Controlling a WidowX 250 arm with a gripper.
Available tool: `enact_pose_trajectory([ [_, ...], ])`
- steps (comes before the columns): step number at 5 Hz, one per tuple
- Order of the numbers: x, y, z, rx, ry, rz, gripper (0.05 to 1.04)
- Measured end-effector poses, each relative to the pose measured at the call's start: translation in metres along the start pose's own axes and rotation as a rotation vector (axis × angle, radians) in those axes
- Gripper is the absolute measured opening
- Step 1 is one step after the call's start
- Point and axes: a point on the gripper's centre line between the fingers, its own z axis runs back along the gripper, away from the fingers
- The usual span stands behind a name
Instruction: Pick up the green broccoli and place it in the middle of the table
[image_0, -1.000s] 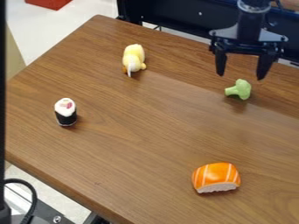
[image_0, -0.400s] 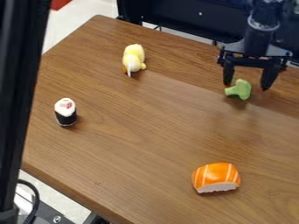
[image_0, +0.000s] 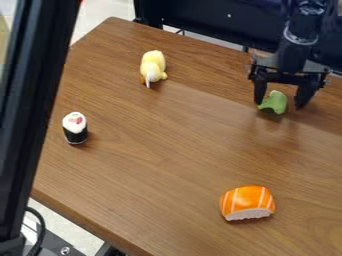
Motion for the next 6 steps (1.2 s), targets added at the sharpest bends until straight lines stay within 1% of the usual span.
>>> enact_pose_trajectory([
  [1,0.001,0.001,-0.006,0.013,-0.003,0.0,1.0],
  [3,0.001,0.004,-0.009,0.025,-0.015,-0.002,1.0],
  [4,0.001,0.007,-0.014,0.033,-0.015,-0.006,0.969],
  [5,0.004,0.008,-0.015,0.02,-0.018,-0.019,0.759],
  [6,0.006,0.011,-0.018,0.004,-0.001,-0.025,0.753],
])
